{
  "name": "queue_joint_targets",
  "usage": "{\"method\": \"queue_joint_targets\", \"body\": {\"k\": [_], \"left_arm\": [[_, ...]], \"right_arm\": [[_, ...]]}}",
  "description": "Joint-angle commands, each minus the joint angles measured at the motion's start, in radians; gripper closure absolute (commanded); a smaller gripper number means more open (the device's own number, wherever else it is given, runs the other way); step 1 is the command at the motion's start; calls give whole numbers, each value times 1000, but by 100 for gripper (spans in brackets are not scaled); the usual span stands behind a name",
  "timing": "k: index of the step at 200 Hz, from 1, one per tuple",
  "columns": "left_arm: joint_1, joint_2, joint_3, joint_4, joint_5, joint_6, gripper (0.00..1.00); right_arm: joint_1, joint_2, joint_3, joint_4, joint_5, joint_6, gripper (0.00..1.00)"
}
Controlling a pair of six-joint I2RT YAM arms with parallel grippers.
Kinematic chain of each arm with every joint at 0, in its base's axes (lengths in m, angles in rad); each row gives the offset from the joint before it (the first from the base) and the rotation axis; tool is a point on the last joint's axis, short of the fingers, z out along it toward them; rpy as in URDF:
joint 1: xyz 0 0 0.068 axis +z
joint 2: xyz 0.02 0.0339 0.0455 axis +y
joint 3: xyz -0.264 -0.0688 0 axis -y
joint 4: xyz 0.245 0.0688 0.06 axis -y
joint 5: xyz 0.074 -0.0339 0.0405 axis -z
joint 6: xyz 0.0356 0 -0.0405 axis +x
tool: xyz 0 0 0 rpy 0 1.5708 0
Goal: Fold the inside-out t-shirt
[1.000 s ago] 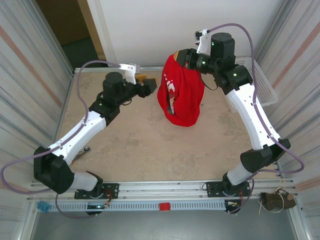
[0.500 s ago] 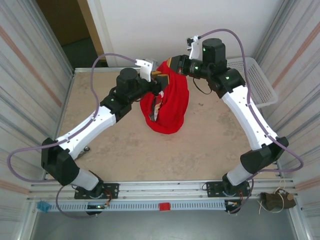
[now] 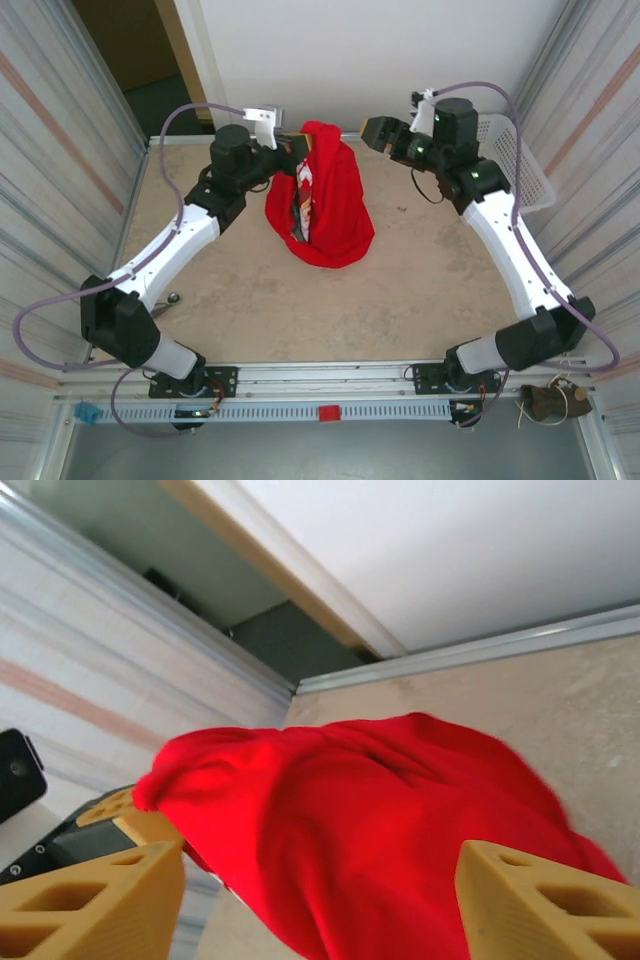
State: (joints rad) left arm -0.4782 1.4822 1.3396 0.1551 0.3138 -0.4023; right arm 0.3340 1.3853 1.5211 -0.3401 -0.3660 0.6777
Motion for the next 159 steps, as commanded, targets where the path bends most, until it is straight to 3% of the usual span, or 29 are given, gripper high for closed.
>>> {"method": "queue_joint_targets", "body": {"k": [1, 22, 58, 75, 89, 135, 159], "left_arm": [[15, -53, 49, 81, 99, -56, 100], [18, -48, 69, 70, 125, -59, 100], [18, -42, 88, 64, 162, -76, 100], [22, -52, 92, 46, 191, -77, 100], [41, -68, 81, 48, 221, -97, 100], [178, -130, -75, 266, 329, -328, 100], [196, -138, -111, 308, 361, -362, 100]], "right_arm": [[16, -60, -126, 152, -35, 43, 23], [81, -61, -202, 228, -25, 50, 18], [183, 70, -188, 305, 19, 65, 21], [168, 133, -166, 330, 11, 85, 47], [130, 157, -158, 328, 8, 99, 100], [-25, 58, -287, 257, 117, 147, 100], [-65, 31, -307, 209, 100, 146, 100]]}}
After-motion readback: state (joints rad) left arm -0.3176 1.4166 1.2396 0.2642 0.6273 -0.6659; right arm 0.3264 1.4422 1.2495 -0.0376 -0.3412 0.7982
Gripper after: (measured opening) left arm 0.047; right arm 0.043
